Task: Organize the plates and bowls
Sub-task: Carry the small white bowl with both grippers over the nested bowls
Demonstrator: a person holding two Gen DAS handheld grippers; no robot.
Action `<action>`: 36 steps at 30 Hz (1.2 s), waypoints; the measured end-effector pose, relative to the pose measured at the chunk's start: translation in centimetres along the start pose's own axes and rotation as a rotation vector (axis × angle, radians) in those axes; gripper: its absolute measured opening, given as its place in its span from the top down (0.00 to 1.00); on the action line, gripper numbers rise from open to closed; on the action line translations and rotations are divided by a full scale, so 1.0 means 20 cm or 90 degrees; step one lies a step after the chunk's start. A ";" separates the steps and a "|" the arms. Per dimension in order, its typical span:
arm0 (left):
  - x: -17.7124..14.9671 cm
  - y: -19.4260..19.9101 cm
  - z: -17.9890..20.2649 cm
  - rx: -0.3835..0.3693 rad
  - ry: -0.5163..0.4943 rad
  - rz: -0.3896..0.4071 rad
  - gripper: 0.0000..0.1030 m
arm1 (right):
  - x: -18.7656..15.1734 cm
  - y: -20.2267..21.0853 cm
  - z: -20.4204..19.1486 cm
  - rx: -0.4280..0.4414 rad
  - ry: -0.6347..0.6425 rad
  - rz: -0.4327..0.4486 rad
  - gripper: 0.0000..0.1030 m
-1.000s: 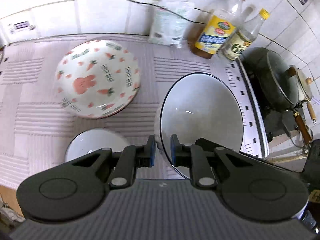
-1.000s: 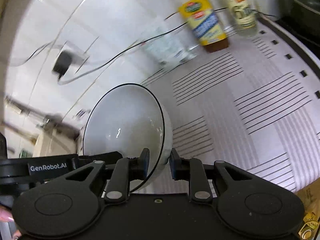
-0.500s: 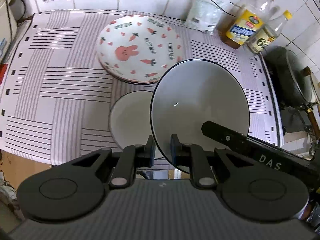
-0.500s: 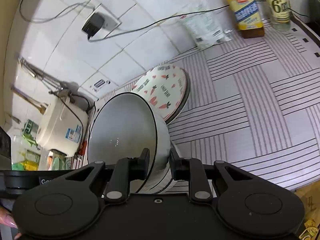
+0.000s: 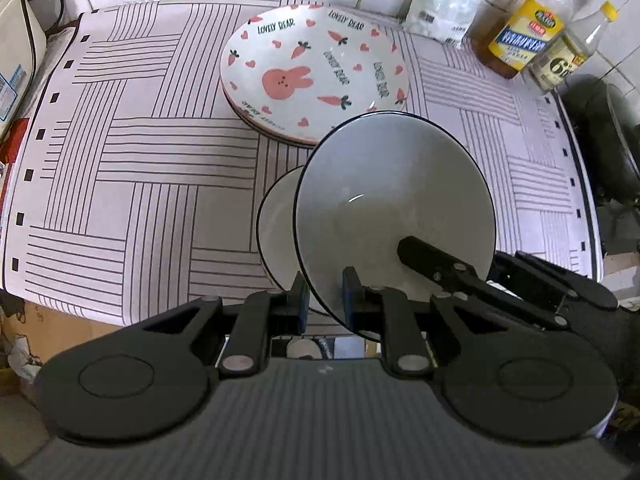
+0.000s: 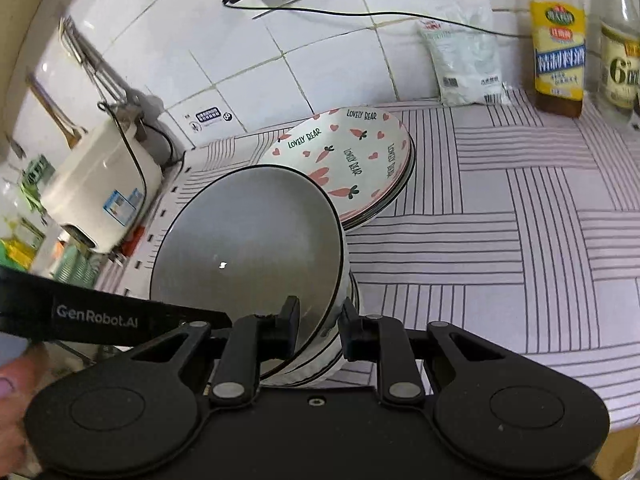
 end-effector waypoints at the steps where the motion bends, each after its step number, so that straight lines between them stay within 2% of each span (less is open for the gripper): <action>1: 0.00 0.00 0.00 0.005 -0.002 -0.002 0.85 | -0.01 0.00 0.00 -0.004 0.006 -0.001 0.76; 8: 0.02 -0.04 -0.03 0.001 0.015 -0.037 0.84 | 0.00 -0.03 -0.03 -0.042 0.039 0.002 0.76; 12: 0.04 -0.06 -0.05 -0.011 0.041 -0.060 0.83 | 0.01 -0.05 -0.04 -0.047 0.069 0.005 0.76; 16: 0.04 -0.06 -0.04 0.002 0.036 -0.070 0.81 | 0.03 -0.07 -0.05 -0.053 0.077 0.001 0.76; 21: 0.05 -0.05 -0.05 -0.007 0.048 -0.090 0.81 | 0.04 -0.06 -0.06 -0.056 0.084 0.001 0.76; 27: 0.03 -0.05 -0.07 -0.008 0.051 -0.102 0.80 | 0.02 -0.03 -0.10 -0.061 0.098 0.011 0.77; 31: 0.02 -0.09 -0.08 -0.010 0.060 -0.113 0.75 | 0.00 -0.04 -0.12 -0.085 0.138 0.029 0.77; 36: 0.02 -0.13 -0.08 -0.010 0.063 -0.115 0.74 | -0.01 -0.06 -0.12 -0.101 0.160 0.036 0.77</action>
Point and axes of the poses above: each gripper's, at about its wrist camera, not at the fingertips, and y roughly against the way its jaws point, z to its right, x to its top, the point moved 8 cm from there along -y, roughly the way its jaws point, and after that the axes turned 7 degrees about -z, right-handed, at the moved point
